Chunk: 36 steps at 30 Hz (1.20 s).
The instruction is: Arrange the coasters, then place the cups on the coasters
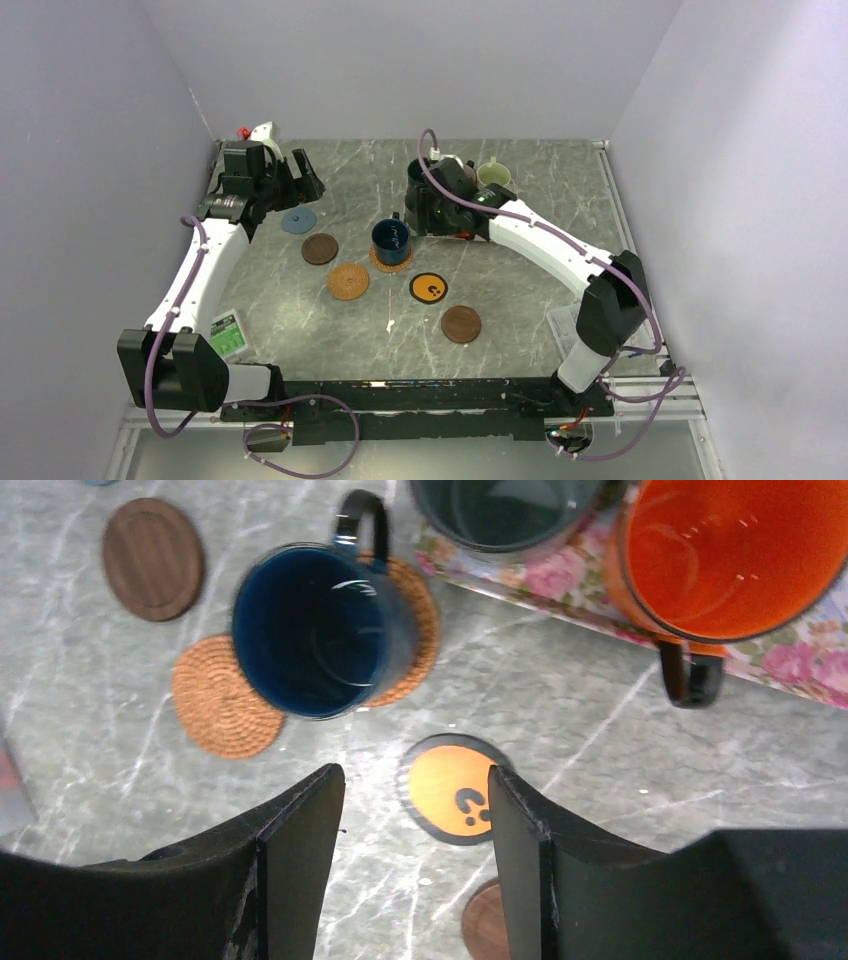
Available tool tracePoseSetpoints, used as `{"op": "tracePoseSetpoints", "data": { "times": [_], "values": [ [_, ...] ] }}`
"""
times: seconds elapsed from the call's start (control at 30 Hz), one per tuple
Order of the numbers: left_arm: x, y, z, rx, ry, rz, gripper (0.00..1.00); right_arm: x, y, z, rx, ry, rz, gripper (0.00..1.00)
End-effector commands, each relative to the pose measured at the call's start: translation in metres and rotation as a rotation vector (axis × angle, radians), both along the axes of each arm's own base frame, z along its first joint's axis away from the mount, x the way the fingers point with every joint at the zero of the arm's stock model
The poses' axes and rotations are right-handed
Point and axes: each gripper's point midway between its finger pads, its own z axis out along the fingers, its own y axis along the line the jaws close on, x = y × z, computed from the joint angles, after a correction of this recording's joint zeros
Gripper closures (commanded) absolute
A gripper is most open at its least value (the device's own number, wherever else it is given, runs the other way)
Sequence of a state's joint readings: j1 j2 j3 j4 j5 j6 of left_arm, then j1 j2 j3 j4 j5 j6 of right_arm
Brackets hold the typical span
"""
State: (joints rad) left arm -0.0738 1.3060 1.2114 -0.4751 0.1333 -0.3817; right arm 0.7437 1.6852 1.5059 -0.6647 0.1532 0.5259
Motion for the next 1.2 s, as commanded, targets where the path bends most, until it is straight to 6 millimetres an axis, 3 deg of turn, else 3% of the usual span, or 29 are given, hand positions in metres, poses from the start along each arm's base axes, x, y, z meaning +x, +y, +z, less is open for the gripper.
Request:
{"op": "tracePoseSetpoints", "data": {
  "times": [0.0,0.27,0.87,1.17],
  "values": [
    [0.000,-0.001,0.012,0.007,-0.052,-0.004,0.06,0.012,-0.027,-0.004,0.039,-0.018,-0.059,0.41],
    [0.002,-0.003,0.009,0.008,-0.042,-0.011,0.06,0.021,-0.060,-0.031,0.057,0.022,-0.108,0.44],
    [0.002,-0.006,0.007,0.004,-0.034,-0.019,0.06,0.053,-0.074,-0.065,-0.012,0.040,-0.131,0.51],
    [0.002,-0.007,0.006,0.004,-0.032,-0.022,0.06,0.067,-0.104,-0.078,-0.135,0.012,-0.197,0.55]
  ]
}}
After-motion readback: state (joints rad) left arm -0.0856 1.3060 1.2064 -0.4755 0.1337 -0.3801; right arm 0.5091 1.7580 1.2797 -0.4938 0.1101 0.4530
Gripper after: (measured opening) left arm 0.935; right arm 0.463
